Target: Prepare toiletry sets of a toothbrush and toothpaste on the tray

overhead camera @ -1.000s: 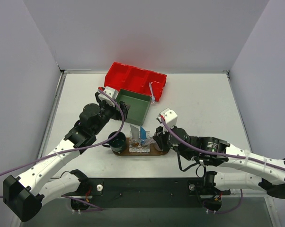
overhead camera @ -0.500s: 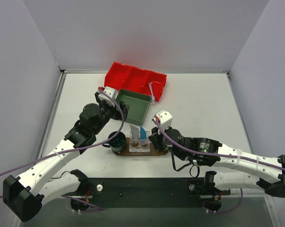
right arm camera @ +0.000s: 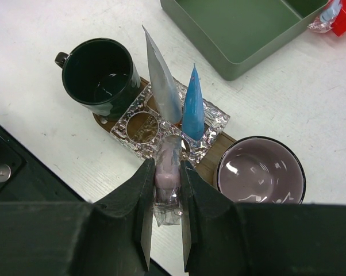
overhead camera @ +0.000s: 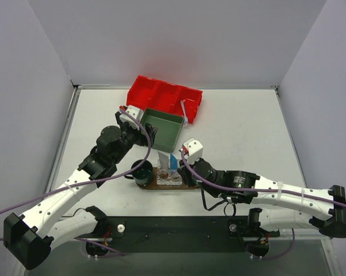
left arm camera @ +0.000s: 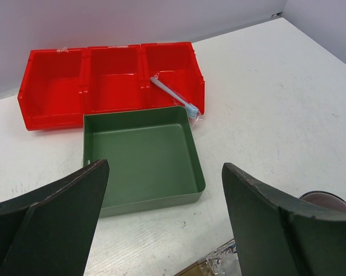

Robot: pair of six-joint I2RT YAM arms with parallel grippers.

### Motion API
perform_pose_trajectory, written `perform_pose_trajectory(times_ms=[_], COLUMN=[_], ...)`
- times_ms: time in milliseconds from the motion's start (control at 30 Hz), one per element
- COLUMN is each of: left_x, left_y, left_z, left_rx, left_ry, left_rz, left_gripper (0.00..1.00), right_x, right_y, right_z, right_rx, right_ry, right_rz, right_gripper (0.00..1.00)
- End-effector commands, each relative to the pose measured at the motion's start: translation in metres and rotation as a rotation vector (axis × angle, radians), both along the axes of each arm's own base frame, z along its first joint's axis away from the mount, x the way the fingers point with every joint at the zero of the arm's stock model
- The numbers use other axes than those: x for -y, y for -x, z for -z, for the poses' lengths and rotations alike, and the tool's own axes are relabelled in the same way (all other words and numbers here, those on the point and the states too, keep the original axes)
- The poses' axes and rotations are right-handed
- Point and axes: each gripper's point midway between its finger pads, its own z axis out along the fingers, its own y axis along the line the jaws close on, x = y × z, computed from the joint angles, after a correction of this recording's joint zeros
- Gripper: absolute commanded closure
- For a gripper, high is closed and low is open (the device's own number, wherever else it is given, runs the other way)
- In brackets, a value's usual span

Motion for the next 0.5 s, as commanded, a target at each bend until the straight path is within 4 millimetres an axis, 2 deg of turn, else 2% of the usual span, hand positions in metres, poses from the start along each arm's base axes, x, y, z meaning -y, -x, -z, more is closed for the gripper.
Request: perform_pose_trajectory(times_ms=[0,467], left_x=[-0.004,-0.003], left_y=[0.0,0.0], left_z=[-0.015,-0.015], left_rx=[0.043,0.044], left_ry=[0.024,0.026], left_rz=[-0.012,-0.004], left_gripper=[0.1,0.1], right_x=[-0.003,-0.013], right_y=[-0.006,0.001], right_z=[0.0,0.008], right_rx=[0.038,0.114], right_ry=[-0.013,0.101], right_rz=[0.032,0.013], right_gripper=[1.0,1.0])
